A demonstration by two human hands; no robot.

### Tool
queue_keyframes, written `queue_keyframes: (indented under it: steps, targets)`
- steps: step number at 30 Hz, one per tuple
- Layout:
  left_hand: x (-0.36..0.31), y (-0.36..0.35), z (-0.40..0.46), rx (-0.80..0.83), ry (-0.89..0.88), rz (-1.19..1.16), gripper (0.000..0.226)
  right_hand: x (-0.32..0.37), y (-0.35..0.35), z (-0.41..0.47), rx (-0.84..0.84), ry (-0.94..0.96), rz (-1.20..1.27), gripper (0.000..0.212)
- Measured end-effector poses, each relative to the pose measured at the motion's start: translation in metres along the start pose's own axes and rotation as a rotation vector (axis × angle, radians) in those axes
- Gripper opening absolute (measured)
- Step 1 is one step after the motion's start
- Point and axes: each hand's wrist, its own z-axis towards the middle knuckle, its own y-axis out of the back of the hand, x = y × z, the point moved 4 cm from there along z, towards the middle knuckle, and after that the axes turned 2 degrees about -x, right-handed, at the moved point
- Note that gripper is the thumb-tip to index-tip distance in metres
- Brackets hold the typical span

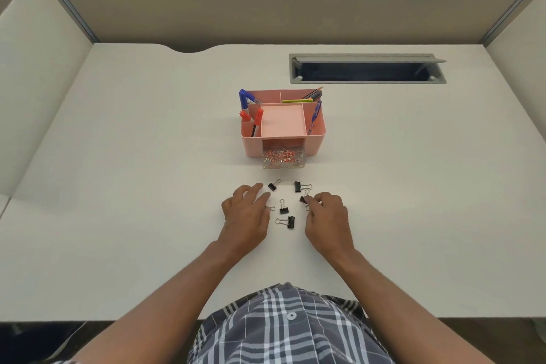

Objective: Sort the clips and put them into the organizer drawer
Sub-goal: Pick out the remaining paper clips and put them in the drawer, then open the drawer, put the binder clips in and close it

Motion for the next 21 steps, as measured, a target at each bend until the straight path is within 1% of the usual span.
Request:
queue_keyframes:
  steps: [3, 6, 9, 13, 15, 17, 18, 19, 21]
  targets:
    - [-0.008, -0.001, 0.012, 0.107, -0.065, 0.053, 0.041, 0.008, -0.005, 0.002, 0.038, 0.071, -0.054, 0.046]
    - [-0.010, -0.001, 0.017, 0.148, -0.085, 0.062, 0.042, 0.012, -0.004, 0.004, 0.008, 0.098, -0.035, 0.045]
    - [-0.011, -0.001, 0.015, 0.123, -0.092, 0.054, 0.041, 0.008, -0.001, 0.014, -0.040, 0.061, -0.019, 0.051]
    - [-0.013, 0.002, 0.013, 0.097, -0.121, -0.020, 0.039, 0.003, -0.007, 0.023, 0.032, 0.078, -0.030, 0.058]
    - [-0.009, 0.010, 0.017, 0.029, -0.068, -0.147, 0.035, -0.001, -0.005, 0.028, 0.025, 0.087, -0.005, 0.053]
    - [0.002, 0.020, 0.026, -0.087, 0.058, -0.256, 0.035, -0.007, 0.002, 0.039, -0.010, 0.012, 0.114, 0.043]
    - [0.008, 0.025, 0.031, -0.132, 0.125, -0.290, 0.040, -0.011, 0.005, 0.046, -0.017, -0.053, 0.209, 0.041]
    - [0.013, 0.028, 0.037, -0.145, 0.193, -0.330, 0.052, -0.014, 0.009, 0.054, -0.001, -0.125, 0.313, 0.047]
    - [0.021, 0.033, 0.053, -0.093, 0.325, -0.433, 0.089, -0.018, 0.017, 0.069, 0.074, -0.244, 0.516, 0.074]
